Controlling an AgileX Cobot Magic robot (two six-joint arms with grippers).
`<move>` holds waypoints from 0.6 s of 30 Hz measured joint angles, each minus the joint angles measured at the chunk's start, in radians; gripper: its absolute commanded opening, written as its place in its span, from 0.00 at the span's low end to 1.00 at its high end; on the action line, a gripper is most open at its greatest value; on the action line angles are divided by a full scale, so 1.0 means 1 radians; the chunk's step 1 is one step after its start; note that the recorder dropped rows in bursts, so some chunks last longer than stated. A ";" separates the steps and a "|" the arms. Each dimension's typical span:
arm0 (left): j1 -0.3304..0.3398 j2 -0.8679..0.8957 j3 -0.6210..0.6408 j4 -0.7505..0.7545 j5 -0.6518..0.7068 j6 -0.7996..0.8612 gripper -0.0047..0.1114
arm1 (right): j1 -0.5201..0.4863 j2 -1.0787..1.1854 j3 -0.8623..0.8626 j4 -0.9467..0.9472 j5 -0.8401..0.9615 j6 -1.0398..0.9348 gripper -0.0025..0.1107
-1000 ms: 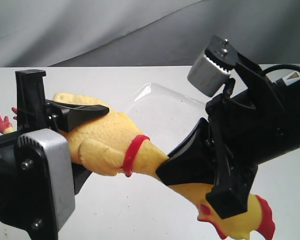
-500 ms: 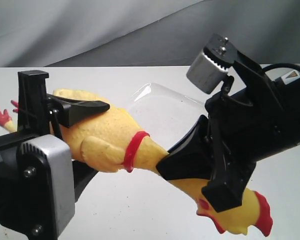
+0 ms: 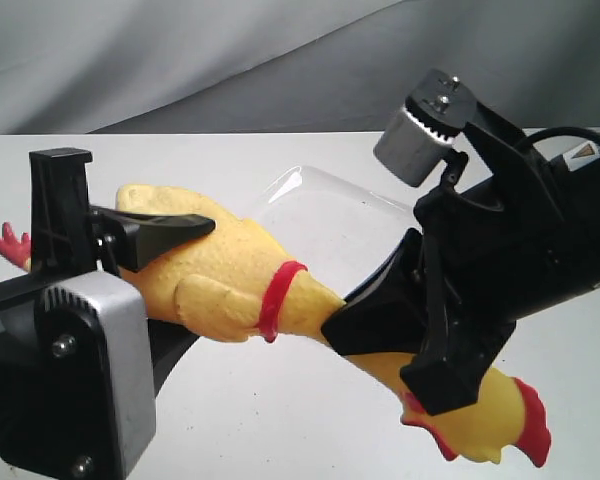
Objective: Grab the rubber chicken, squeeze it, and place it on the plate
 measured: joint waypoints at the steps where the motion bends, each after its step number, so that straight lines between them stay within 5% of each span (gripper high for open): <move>1: -0.016 0.000 0.000 -0.008 0.013 0.000 0.15 | 0.000 0.000 0.002 -0.005 0.000 0.005 0.02; 2: -0.031 0.000 0.000 -0.028 0.029 0.000 0.03 | 0.000 0.000 0.002 -0.005 0.000 0.008 0.02; 11: -0.067 0.000 -0.002 -0.131 0.092 0.028 0.05 | 0.000 0.000 0.002 -0.007 -0.005 0.014 0.02; 14: -0.067 0.000 -0.004 -0.110 0.099 0.032 0.17 | 0.000 0.000 0.002 -0.005 -0.010 0.014 0.02; 18: -0.067 0.000 -0.004 -0.060 0.105 0.045 0.58 | 0.000 0.000 0.002 -0.001 -0.021 0.015 0.02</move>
